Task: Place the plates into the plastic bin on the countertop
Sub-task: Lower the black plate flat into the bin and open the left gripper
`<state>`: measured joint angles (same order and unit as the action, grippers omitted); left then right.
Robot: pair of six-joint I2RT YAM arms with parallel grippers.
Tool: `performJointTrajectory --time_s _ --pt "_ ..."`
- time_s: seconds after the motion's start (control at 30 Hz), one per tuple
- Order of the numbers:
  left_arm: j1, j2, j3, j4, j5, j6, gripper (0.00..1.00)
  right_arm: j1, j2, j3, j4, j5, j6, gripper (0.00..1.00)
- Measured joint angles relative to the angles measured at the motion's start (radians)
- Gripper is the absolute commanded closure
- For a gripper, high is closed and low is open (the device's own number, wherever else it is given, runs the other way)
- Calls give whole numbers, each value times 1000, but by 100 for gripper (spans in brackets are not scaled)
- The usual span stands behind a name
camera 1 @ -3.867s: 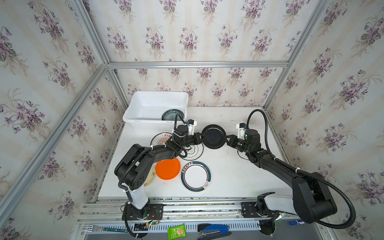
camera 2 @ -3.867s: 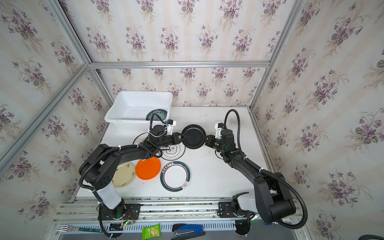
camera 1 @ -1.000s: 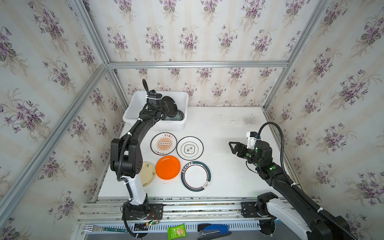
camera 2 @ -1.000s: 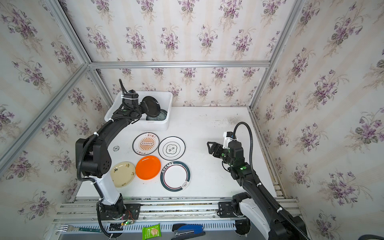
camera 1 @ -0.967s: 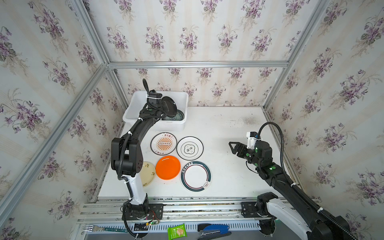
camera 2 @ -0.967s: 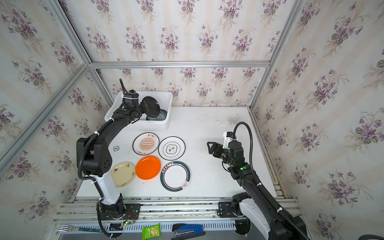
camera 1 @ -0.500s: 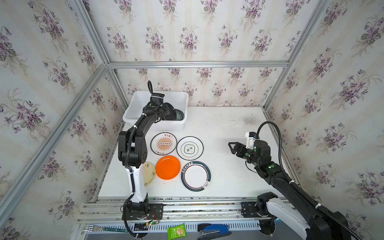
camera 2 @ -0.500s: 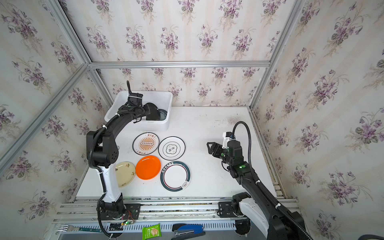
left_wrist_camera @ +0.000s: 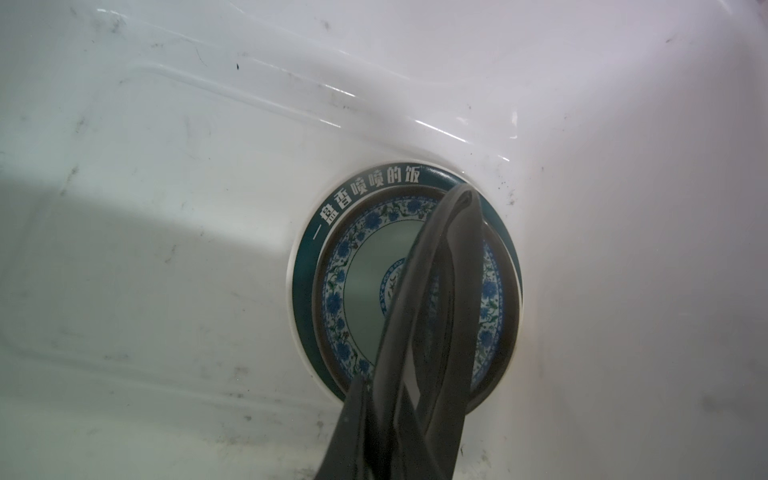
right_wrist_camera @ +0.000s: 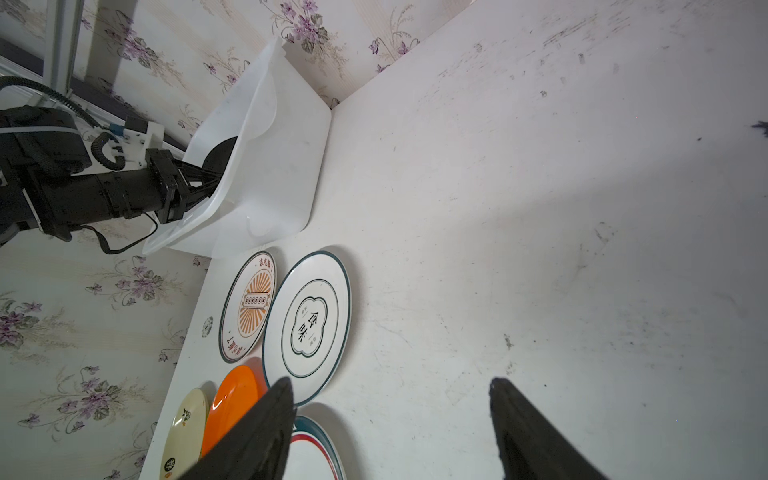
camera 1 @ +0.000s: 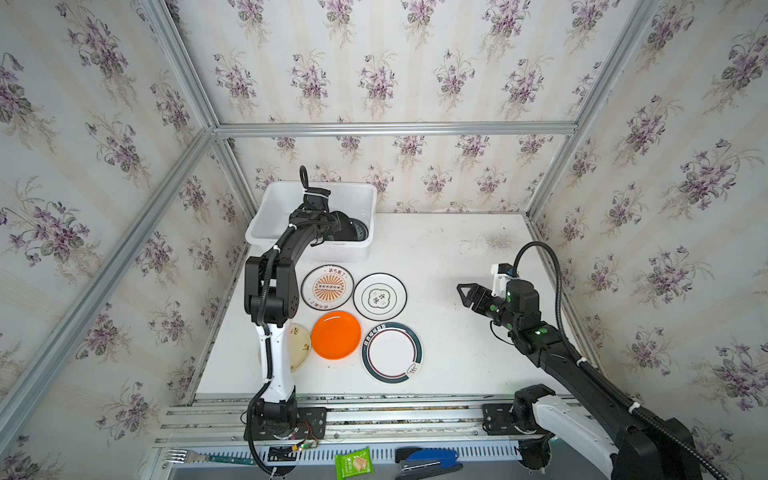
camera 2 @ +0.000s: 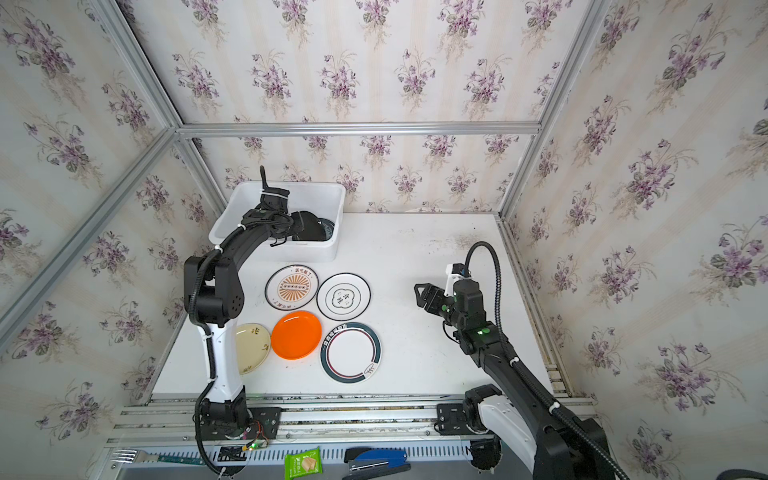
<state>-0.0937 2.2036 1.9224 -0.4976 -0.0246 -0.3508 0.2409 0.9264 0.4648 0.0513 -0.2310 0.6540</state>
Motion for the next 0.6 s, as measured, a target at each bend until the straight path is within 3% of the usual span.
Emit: performJointTrajectory --time_s 0.3,0.5,0.6 --pt "3 18 22 -21 -1 14 72 0 22 5 1 8 4 24" --pt "3 18 23 -33 -3 30 54 0 42 13 -2 19 11 24" --pt "2 18 23 -34 -3 37 53 0 47 18 0 19 11 24"
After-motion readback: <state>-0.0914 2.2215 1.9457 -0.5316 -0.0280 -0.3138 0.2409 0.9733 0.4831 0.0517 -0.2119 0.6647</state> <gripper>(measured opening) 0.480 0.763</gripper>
